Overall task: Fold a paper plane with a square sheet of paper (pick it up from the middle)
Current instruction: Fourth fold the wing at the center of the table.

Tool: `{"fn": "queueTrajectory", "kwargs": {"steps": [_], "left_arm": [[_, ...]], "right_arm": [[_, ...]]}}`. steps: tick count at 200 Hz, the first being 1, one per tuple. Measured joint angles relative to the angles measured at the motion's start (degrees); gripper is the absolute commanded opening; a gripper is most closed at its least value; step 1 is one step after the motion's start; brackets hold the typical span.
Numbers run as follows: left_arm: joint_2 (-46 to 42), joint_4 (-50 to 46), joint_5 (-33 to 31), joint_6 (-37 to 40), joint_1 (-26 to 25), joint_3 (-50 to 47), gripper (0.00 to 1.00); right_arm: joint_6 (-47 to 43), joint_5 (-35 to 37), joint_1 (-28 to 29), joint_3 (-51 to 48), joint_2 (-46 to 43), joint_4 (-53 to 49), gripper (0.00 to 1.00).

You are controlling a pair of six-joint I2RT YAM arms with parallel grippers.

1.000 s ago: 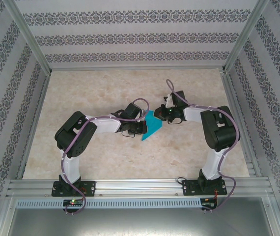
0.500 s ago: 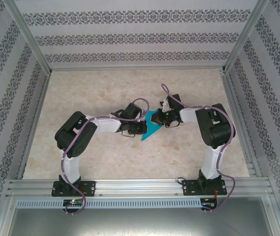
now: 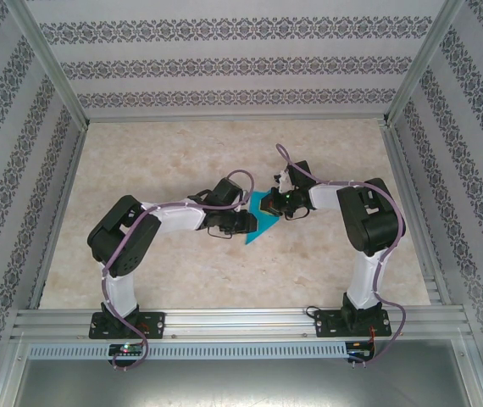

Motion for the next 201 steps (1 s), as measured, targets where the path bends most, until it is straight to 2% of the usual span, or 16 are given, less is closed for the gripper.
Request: {"fn": "queueTrajectory", "kwargs": {"steps": [36,95,201], "left_arm": [[0.04,2.97,2.38,-3.52,-0.02,-1.36,0.22],[0.04,3.69,1.05,-4.68,-0.04,-0.63,0.22],[4.04,3.78,3.04,-6.01,-1.53,2.36,0.21]], "right_arm": [[-0.33,0.02,0.0,0.31,0.09,-0.61,0.0],[-0.68,0.02,0.0,0.31,0.11,-0.66,0.0],[-1.09,0.02,0.0,0.81,0.37,-1.51,0.0]]}}
